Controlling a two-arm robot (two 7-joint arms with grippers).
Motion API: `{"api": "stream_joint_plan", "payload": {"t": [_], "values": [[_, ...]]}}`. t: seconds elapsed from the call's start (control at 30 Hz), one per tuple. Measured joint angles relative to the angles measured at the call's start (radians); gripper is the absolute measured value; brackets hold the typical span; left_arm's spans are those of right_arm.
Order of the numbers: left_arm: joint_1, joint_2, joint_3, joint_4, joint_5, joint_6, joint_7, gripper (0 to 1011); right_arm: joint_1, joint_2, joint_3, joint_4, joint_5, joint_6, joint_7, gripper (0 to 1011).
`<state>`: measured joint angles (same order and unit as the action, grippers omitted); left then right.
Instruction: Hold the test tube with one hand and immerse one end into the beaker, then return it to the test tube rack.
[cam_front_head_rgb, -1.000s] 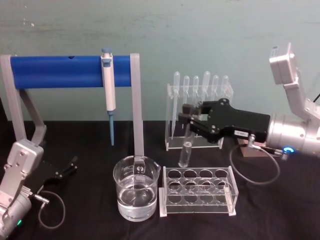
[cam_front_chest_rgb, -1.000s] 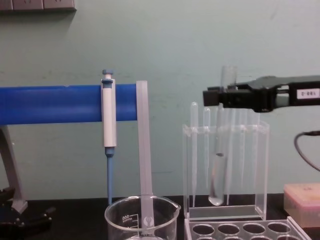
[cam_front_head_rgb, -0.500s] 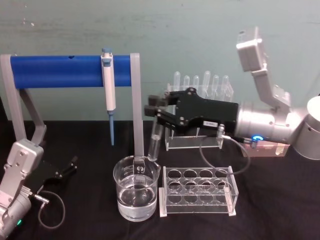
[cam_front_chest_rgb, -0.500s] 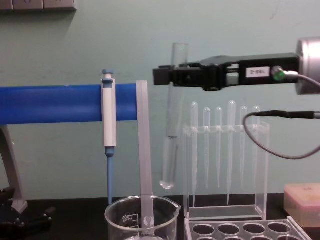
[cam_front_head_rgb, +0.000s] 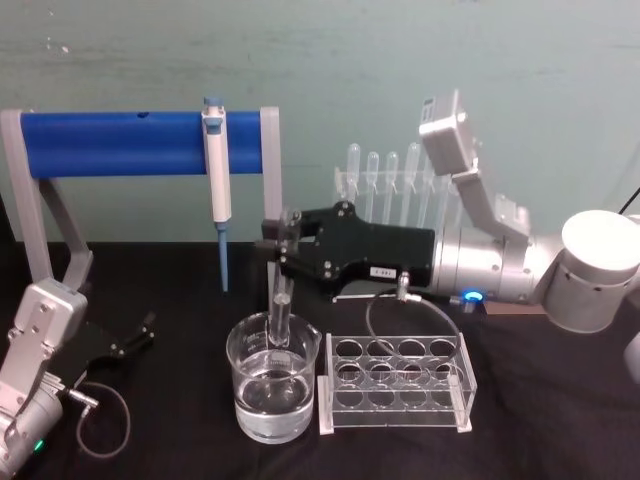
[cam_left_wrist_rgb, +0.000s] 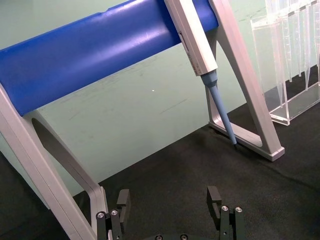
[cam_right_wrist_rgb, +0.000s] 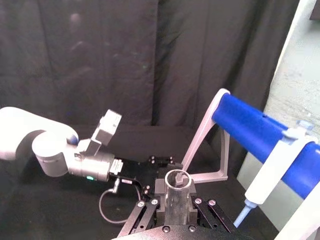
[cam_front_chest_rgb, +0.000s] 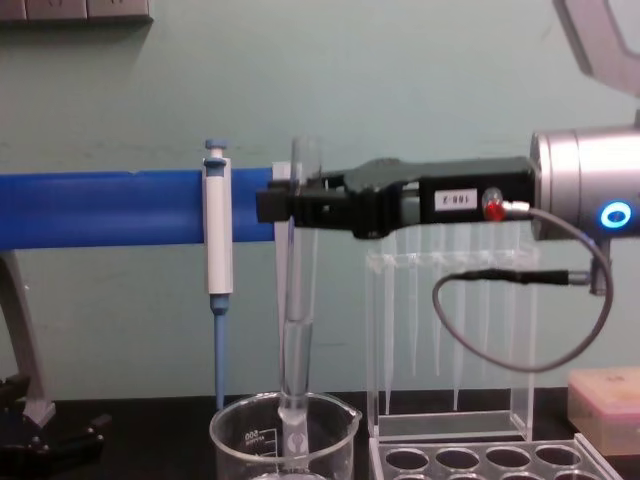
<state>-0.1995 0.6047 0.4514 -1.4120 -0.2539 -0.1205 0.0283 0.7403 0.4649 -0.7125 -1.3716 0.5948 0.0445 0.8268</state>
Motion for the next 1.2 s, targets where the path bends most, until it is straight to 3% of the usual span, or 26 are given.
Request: {"api": "stream_joint_plan", "payload": {"t": [0.4,0.6,1.2], "values": [[0.0,0.0,0.0,0.0,0.0,0.0,0.0,1000,-0.031,-0.04,-0.018,0.108,-0.022,-0.098,0.044,227],[0.0,0.0,0.0,0.0,0.0,0.0,0.0,1000,-0.036,-0.058,-0.027,0.151,-0.054,-0.136,0.054,227],[0.0,0.0,0.0,0.0,0.0,0.0,0.0,1000,-0.058,-0.092,-0.019,0.207,-0.086,-0.176,0.069,227]]}}
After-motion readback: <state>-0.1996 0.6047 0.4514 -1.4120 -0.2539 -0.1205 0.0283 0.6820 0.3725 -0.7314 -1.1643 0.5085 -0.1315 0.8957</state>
